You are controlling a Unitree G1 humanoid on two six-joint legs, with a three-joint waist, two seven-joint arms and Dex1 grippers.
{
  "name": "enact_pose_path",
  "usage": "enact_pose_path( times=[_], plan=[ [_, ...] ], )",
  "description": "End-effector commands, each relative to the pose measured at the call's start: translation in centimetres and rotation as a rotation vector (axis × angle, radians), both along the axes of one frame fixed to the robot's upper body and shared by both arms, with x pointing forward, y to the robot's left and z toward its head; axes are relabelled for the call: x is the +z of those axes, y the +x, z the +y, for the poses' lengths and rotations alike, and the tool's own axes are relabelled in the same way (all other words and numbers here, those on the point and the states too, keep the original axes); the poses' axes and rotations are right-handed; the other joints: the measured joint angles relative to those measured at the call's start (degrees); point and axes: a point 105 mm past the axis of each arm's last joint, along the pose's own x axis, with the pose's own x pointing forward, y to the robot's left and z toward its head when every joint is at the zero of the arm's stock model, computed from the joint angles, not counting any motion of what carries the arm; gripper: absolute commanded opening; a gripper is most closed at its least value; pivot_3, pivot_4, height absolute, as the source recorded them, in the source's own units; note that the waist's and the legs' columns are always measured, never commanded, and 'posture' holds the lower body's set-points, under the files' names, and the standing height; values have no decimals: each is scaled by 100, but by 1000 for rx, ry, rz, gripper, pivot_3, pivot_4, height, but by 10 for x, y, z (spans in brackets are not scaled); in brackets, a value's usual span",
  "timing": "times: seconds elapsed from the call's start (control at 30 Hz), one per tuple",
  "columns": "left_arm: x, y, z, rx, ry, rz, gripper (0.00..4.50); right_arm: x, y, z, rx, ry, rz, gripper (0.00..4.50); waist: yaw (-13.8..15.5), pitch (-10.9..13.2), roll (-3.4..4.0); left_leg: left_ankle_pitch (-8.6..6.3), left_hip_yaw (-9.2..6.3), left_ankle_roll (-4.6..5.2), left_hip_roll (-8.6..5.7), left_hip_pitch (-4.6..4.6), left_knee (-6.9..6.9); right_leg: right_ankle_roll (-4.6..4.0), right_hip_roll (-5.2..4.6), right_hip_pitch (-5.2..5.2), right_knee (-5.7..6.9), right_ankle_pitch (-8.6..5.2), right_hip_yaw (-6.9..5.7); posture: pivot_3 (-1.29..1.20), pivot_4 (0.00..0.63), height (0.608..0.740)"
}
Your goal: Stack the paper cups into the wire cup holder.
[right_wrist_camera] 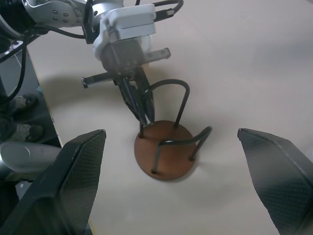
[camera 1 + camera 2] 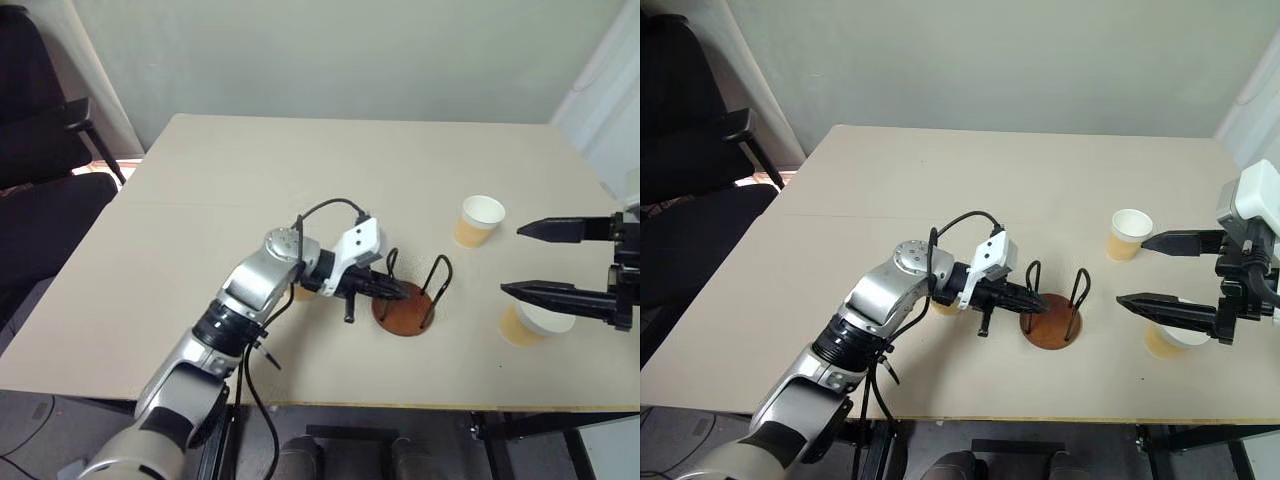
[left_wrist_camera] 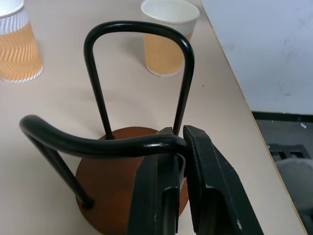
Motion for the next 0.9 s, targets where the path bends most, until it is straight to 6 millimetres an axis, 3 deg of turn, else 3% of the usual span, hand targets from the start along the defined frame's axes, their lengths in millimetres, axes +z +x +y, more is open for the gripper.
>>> enact_pose_path(
  times=[0.03, 0.13, 0.37, 0.53, 0.73, 0.9],
  plan=[
    [-17, -10, 8, -51, 80, 14, 640, 5, 3, 2, 5, -29, -26, 4500, -2, -3, 4, 0, 0, 0, 0, 2, 0, 0, 0, 1, 0, 0, 0, 0, 150, 740],
    [-22, -4, 11, -37, 110, -43, 1573, 4, 8, 7, 28, -33, -25, 4500, -5, -2, 2, -1, 0, 2, 0, 9, 0, 0, 0, 8, -2, -1, 2, 0, 150, 740],
    [-9, 3, 12, 0, 90, -111, 4041, -2, 18, 8, 54, -66, -26, 4500, 0, -2, 2, -8, 0, 15, -1, 3, 12, 3, -2, 9, -4, 1, 2, 0, 150, 740],
    [12, 9, 18, 27, 64, -175, 4041, -4, 30, 2, 51, -104, -39, 4500, -1, -1, 2, -9, 2, 16, 0, 2, 8, 4, -2, 7, -4, 0, 2, 0, 150, 740],
    [32, 3, 32, -10, 54, -179, 4041, -3, 72, -16, -11, -191, -135, 4500, -30, -3, 4, -12, 1, 21, -1, 2, 18, 8, -6, 7, -3, 5, 1, 0, 150, 740],
    [45, 12, 53, 11, 94, -219, 4041, -20, 110, -31, -37, -406, -175, 4500, -64, -3, 4, -14, -5, 25, 5, 5, 16, 6, -5, 5, 2, 7, -3, 0, 150, 740]
  ],
)
